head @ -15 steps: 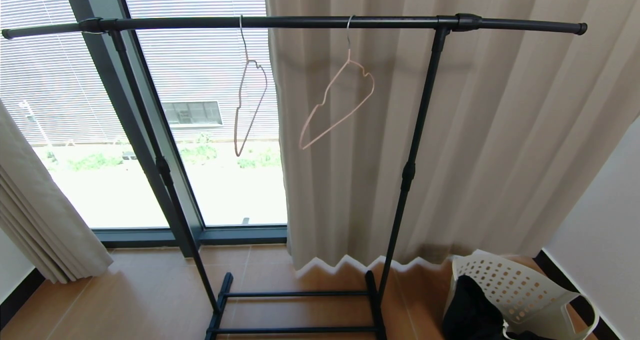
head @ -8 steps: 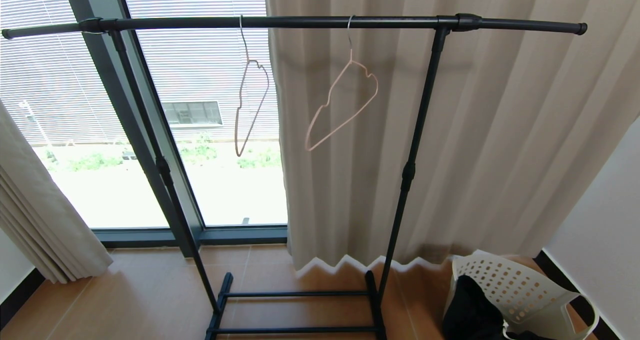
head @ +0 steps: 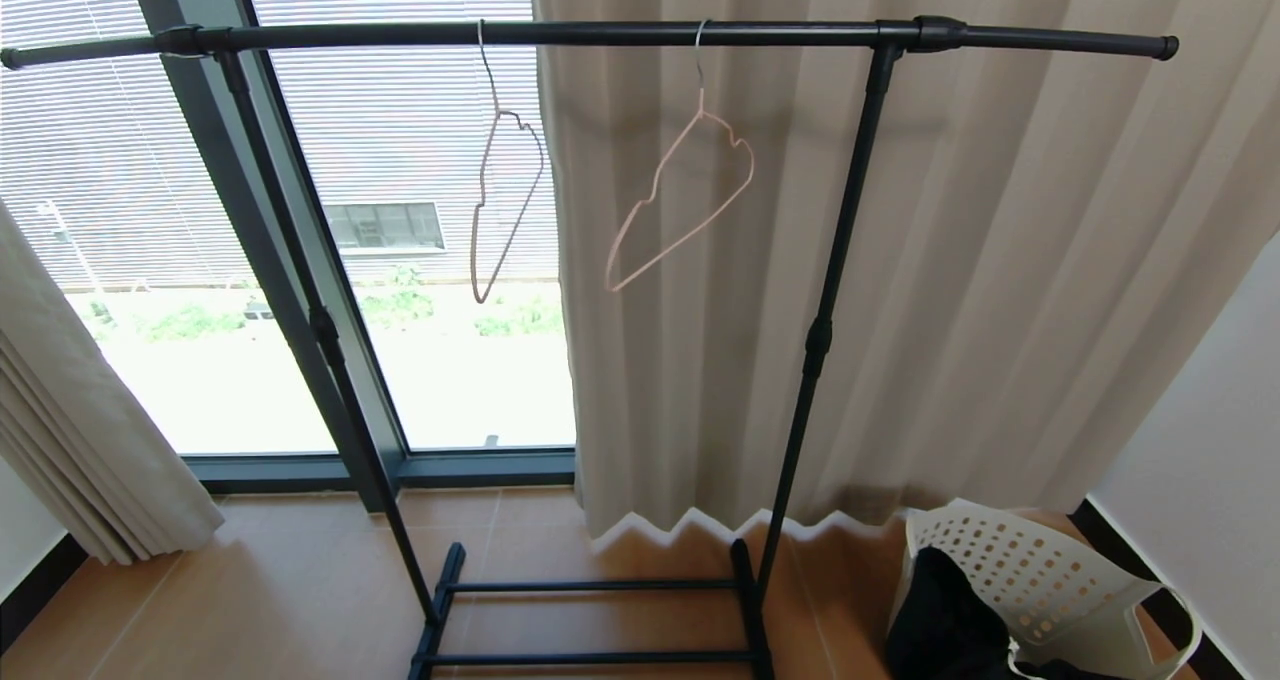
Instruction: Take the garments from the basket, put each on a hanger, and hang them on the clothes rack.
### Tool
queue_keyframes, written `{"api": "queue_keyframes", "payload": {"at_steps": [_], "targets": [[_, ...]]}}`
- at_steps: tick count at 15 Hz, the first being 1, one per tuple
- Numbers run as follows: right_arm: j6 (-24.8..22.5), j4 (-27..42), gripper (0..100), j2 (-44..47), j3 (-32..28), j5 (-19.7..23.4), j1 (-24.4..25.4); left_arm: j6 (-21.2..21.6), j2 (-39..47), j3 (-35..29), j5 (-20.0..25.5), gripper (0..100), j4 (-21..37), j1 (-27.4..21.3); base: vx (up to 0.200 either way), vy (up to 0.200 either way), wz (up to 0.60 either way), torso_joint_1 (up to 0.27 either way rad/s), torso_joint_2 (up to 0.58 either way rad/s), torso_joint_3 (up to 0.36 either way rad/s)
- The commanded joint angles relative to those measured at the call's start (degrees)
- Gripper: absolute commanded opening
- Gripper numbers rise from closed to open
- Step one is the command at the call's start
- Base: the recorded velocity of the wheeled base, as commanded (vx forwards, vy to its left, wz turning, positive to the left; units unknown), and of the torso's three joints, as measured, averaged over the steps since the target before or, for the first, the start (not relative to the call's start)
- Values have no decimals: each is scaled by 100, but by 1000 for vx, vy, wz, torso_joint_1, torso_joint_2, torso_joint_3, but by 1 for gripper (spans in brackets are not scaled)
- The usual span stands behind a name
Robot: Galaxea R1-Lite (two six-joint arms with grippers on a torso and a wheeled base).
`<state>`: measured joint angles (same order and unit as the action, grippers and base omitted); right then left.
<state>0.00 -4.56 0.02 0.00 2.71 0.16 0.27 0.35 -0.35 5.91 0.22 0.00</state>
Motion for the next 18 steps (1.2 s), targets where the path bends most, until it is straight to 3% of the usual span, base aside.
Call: {"api": "queue_keyframes", "payload": {"at_steps": [1,12,16,18], "targets": [[-9,-1,100,6,0,2,2,0,9,0,-2,100,4,0,0,0,0,-124,393,261],[-9,-1,100,6,0,2,2,8,9,0,6,100,4,0,0,0,0,-107,457,339],[-18,8,100,6,0,2,2,8,9,0,6,100,4,0,0,0,0,-15,103,88],[-18,-1,100,6,0,2,2,8,9,0,6,100,4,0,0,0,-600,-2,24,12]]}}
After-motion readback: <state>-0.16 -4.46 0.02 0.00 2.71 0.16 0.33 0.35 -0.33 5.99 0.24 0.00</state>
